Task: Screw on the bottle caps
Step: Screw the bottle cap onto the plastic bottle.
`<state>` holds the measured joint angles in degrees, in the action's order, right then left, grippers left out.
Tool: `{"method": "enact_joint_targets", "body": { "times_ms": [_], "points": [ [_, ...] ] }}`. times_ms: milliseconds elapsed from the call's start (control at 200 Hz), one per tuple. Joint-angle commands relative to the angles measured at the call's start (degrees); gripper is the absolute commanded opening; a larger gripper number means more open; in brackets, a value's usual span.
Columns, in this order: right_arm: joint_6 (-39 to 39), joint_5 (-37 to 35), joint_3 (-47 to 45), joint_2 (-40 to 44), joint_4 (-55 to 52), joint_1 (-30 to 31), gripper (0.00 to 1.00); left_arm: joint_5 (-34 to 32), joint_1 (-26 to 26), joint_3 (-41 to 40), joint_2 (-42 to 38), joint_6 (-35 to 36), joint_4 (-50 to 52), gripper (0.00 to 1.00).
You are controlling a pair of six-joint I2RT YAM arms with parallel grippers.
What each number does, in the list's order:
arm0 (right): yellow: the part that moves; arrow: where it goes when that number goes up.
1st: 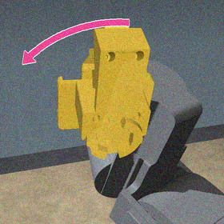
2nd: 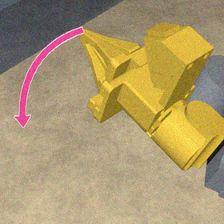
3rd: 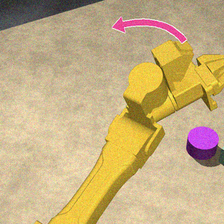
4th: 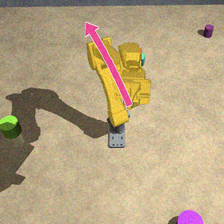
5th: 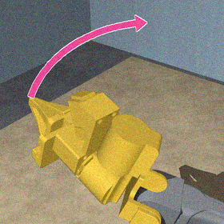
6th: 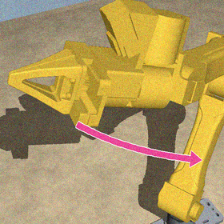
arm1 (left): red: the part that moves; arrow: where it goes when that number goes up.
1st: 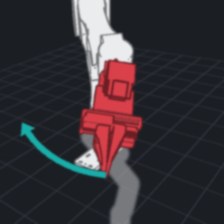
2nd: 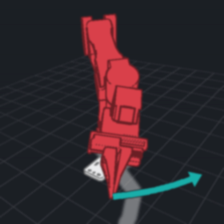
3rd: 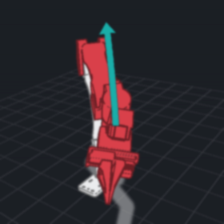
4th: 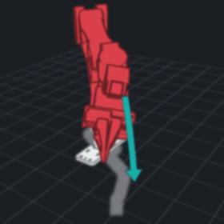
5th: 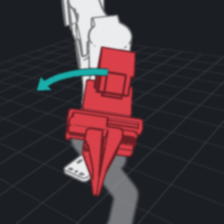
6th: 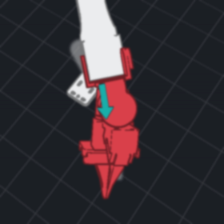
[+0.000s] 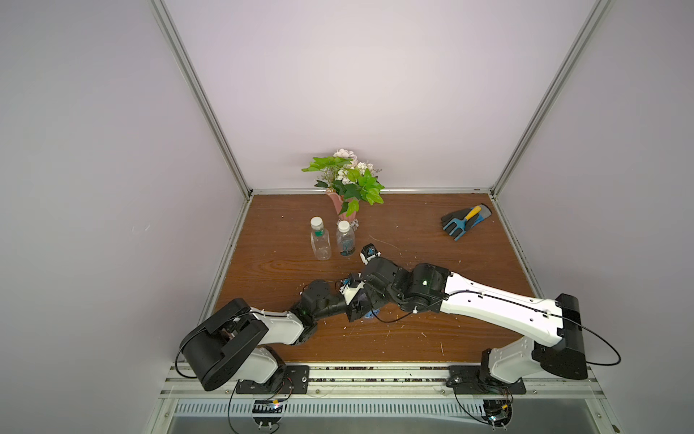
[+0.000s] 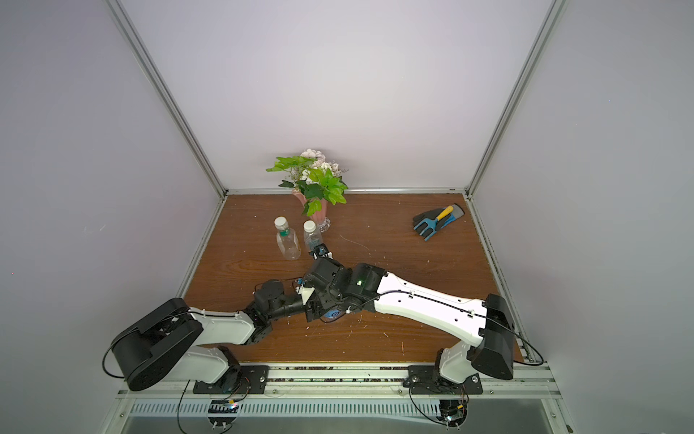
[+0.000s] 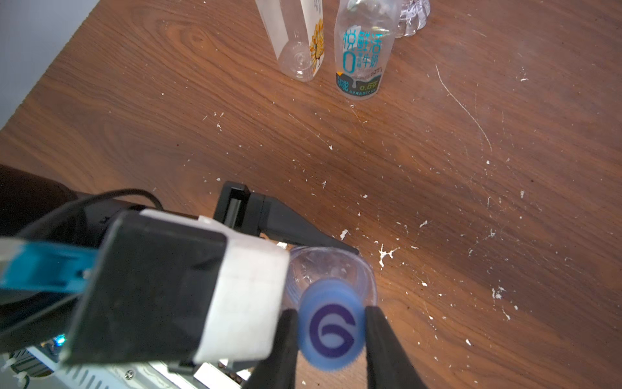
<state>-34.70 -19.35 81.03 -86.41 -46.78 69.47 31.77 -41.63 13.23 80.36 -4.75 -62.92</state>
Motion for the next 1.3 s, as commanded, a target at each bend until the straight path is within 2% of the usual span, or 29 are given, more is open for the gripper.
{"method": "enact_joint_targets", "body": {
  "times_ms": [0, 290, 385, 460, 620, 686, 826, 1026, 1191, 1291],
  "points": [
    [-2.78, 8.96, -0.39, -2.1, -1.28, 1.9, 0.23, -2.28, -0.53, 1.53, 0.06, 2.16, -0.17, 0.52],
    [5.73, 3.64, 1.83, 11.04, 4.6, 1.89, 0.71, 0.04, -0.48, 1.81, 1.24, 2.88, -0.16, 0.52],
    [9.95, 1.48, -0.06, 16.35, 7.24, 1.91, 0.81, 1.03, -0.48, 2.1, 1.77, 3.22, -0.13, 0.52],
    [16.94, 1.26, -2.32, 19.99, 9.48, 1.81, 0.86, 2.68, -0.5, 2.41, 2.16, 3.65, -0.18, 0.52],
    [40.22, 6.02, -10.81, 27.25, 15.49, 1.81, 0.9, 9.42, -0.48, 3.84, 3.11, 4.45, 0.15, 0.52],
    [51.83, 12.66, -13.67, 29.61, 15.39, 1.8, 0.94, 12.24, -0.55, 4.4, 3.48, 4.5, 0.22, 0.52],
    [66.02, 18.94, -15.71, 31.54, 12.23, 1.72, 0.94, 16.25, -0.54, 4.6, 3.76, 5.08, 0.19, 0.52],
    [76.67, 17.66, -10.68, 25.14, 3.16, 1.55, 0.94, 18.85, -0.56, 3.95, 2.63, 7.57, 0.39, 0.52],
    [79.55, 19.55, -7.69, 20.35, 1.0, -1.37, 0.82, 19.53, -0.48, 4.4, 2.24, 10.24, 4.04, 0.52],
    [80.37, 22.7, -6.18, 17.97, 0.05, -4.31, 0.79, 19.39, -0.56, 5.52, 2.0, 12.7, 8.78, 0.52]
  ]
}}
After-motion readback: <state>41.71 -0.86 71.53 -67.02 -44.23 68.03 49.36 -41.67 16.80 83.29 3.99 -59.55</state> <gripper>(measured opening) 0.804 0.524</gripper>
